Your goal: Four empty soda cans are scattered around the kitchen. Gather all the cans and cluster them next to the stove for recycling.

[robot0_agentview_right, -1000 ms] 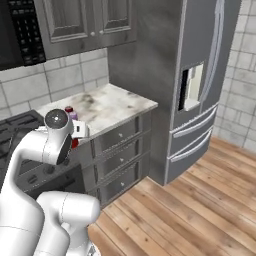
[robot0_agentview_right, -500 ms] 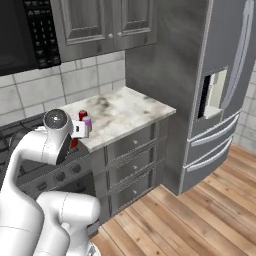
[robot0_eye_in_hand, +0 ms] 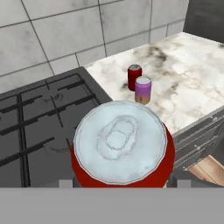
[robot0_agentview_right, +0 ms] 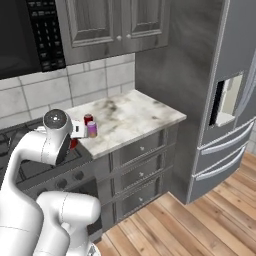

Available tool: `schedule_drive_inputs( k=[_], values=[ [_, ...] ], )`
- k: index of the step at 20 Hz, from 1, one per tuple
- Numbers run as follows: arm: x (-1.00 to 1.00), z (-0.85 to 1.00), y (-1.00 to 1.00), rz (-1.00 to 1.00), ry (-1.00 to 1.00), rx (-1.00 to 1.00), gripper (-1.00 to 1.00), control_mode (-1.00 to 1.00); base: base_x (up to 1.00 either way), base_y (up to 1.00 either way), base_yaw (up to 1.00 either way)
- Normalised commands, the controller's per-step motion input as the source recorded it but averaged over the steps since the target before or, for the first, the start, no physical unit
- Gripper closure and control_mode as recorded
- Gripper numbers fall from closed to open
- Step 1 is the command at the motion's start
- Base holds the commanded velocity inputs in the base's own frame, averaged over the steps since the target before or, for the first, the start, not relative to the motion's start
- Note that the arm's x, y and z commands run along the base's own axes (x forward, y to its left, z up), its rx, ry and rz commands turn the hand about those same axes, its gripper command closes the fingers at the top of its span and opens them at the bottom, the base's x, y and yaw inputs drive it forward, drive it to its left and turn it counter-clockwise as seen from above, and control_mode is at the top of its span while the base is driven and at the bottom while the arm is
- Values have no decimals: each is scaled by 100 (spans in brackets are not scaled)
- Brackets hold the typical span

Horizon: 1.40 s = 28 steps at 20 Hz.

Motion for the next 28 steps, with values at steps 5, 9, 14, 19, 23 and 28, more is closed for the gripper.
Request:
schedule_drive_inputs(
  k=[5, 9, 14, 19, 23, 28],
  values=[
    [0, 0, 0, 0, 0, 0, 100, 100, 31, 0, 5],
    [0, 0, 0, 0, 0, 0, 100, 100, 6, 0, 0],
    [0, 0, 0, 0, 0, 0, 100, 100, 0, 0, 0],
    [11, -6, 4, 0, 0, 0, 100, -100, 2, 1, 0],
    [32, -5, 6, 0, 1, 0, 100, -100, 0, 0, 0],
    [32, -1, 2, 0, 0, 0, 100, -100, 0, 0, 0]
  ],
)
